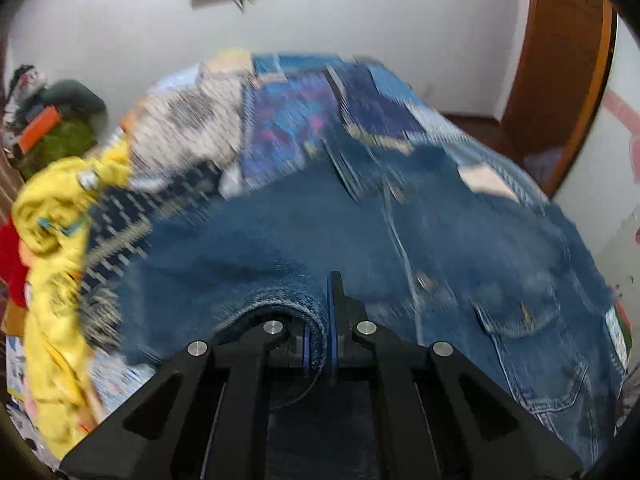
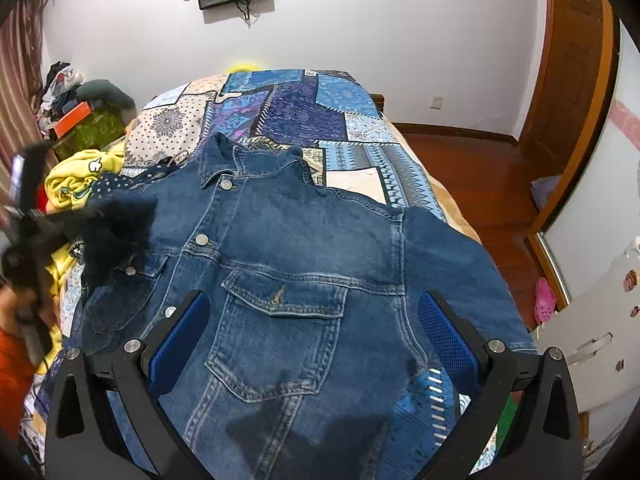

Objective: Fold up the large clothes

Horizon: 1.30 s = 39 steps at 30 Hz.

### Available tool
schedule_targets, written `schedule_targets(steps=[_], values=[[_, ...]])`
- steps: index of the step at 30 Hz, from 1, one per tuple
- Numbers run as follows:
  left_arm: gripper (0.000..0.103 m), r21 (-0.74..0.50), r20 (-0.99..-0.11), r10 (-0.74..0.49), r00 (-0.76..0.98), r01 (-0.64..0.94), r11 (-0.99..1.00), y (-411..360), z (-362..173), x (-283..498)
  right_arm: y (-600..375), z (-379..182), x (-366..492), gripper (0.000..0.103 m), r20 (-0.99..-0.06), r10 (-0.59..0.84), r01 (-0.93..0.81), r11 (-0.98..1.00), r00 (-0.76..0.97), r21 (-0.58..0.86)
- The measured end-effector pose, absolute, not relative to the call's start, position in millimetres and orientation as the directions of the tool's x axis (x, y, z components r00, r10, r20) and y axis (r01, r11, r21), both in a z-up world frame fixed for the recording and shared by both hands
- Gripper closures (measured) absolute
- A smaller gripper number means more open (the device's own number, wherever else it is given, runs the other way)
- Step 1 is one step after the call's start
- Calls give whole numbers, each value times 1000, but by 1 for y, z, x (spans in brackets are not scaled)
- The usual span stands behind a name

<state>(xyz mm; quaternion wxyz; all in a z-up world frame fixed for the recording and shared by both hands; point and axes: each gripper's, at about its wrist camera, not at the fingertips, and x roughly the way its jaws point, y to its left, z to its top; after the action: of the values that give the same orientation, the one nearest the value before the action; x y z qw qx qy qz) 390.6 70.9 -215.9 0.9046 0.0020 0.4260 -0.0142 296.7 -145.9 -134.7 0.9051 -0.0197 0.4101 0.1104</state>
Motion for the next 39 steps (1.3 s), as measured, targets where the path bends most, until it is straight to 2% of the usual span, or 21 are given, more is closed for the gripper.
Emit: schedule_targets(steps=[5,7,9,13,18,23,26,31,39], values=[[96,-18,-824,-40,566,44,999,48,-247,386,-151,-136,292,0,-747,191,-220,974,636,62],[92,-36,-827,-41,561,19,999,48,-253,384,-151,-136,291,0,-747,191,-221,973,637,61],[85,-76,-838,-76,541,23,997,51,-256,380,-150,-136,290,0,-746,193,-223,973,637,61],[47,-186,-830,-199,521,78,979,56,-251,365,-146,-138,290,0,-749,205,-229,971,629,74],[37,-223,-802,-236,548,91,971,73,-228,344,-138,-140,291,0,-751,215,-243,967,624,74],[26,-316,-751,-228,620,-33,948,137,-213,331,-130,-143,291,0,-753,214,-254,965,622,64],[26,-420,-739,-248,626,-140,897,181,-222,329,-126,-146,292,0,-757,212,-259,964,618,59],[26,-631,-689,-373,621,-261,730,234,-260,328,-121,-151,293,0,-766,200,-263,964,611,43],[26,-756,-631,-445,635,-376,535,267,-311,337,-120,-156,299,0,-780,189,-250,967,597,43]])
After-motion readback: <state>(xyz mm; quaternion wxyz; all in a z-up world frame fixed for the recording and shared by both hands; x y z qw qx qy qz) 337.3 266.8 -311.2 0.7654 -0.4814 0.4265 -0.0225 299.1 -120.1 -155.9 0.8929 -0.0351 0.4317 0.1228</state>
